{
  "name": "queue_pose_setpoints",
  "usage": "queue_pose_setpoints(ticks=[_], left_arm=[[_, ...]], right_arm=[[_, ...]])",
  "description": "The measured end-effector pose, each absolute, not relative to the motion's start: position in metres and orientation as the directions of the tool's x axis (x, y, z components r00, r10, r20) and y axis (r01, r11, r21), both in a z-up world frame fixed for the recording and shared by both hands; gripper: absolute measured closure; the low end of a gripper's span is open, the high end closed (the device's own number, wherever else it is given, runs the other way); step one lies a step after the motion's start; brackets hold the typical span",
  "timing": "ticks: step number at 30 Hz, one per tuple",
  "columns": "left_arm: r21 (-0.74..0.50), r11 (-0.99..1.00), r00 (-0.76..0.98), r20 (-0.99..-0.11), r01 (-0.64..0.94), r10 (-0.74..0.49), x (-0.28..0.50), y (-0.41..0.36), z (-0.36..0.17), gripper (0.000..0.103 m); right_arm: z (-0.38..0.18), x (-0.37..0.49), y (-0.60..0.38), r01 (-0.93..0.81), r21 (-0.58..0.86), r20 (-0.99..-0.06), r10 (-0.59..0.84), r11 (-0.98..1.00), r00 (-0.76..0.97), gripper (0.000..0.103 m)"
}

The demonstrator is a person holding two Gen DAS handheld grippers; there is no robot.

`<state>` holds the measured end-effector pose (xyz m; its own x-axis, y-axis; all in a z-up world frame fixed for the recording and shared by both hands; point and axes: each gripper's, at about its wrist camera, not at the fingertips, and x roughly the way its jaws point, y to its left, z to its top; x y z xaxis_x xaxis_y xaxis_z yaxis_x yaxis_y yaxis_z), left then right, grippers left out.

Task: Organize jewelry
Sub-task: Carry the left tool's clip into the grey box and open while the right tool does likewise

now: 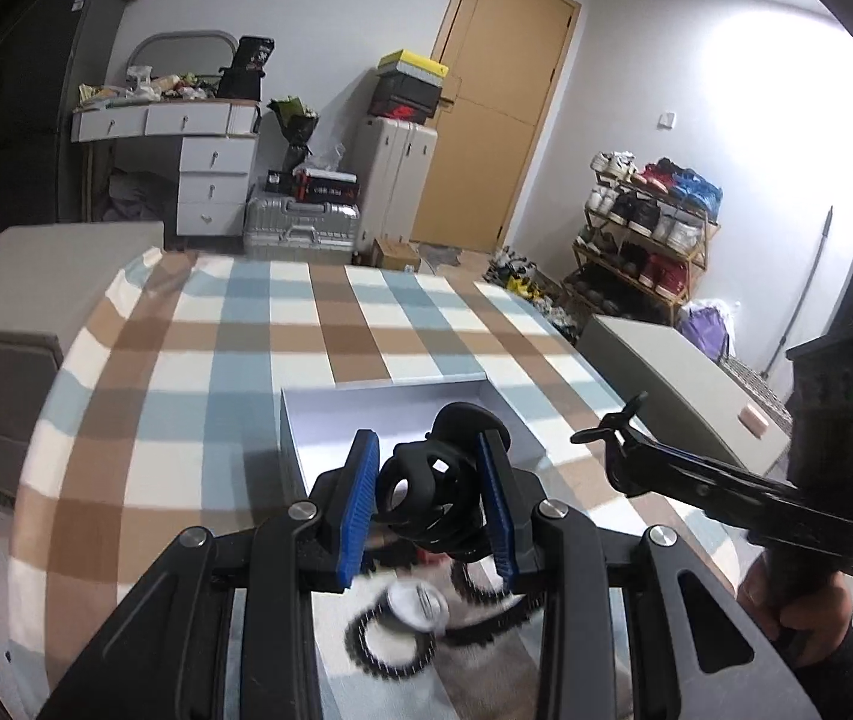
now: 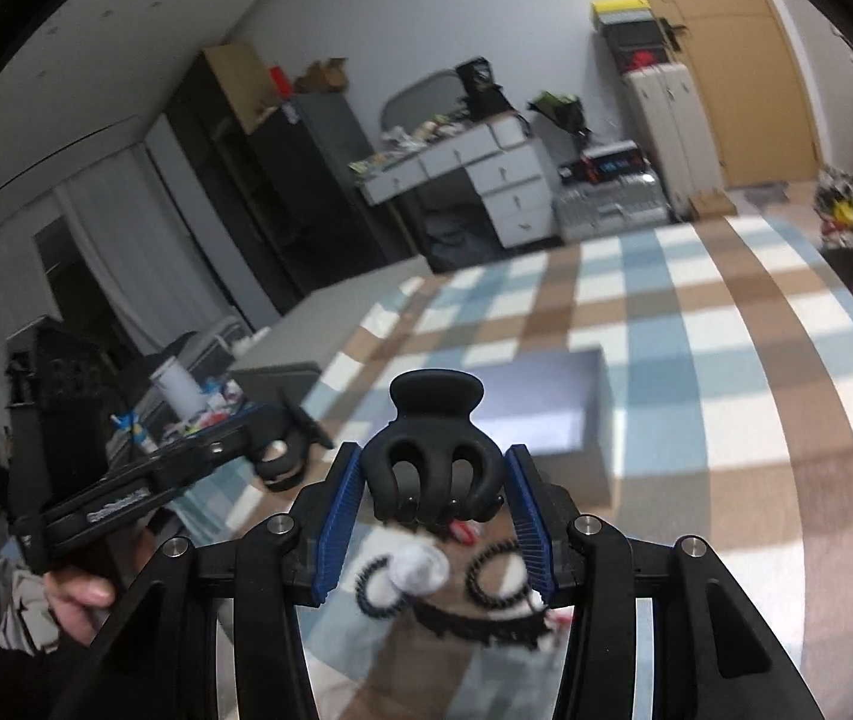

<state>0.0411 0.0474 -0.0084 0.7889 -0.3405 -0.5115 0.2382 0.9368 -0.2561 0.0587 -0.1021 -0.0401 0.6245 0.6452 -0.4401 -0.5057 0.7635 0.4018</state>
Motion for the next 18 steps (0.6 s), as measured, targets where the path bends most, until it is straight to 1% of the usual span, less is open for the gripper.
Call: queue_pose_setpoints(ticks=[7,14,18], left_arm=[[-0.256,0.935,0.785,-0.512,0.247,-0.347,0.075,0.046,-0.013,0.076],[-0.263,0.934,0.764,-0.543,0.240,-0.349,0.108,0.044,-0.025,0.075],[-0.268,0.933,0.741,-0.571,0.240,-0.355,0.121,0.040,-0.033,0.075]], right_arm=[[-0.030,0.097,-0.090,-0.538,0.419,-0.417,0.681,0.731,0.601,0.056],[-0.044,0.141,-0.078,-0.544,0.409,-0.452,0.681,0.733,0.576,0.056],[-0.056,0.160,-0.077,-0.530,0.436,-0.472,0.686,0.727,0.554,0.056]])
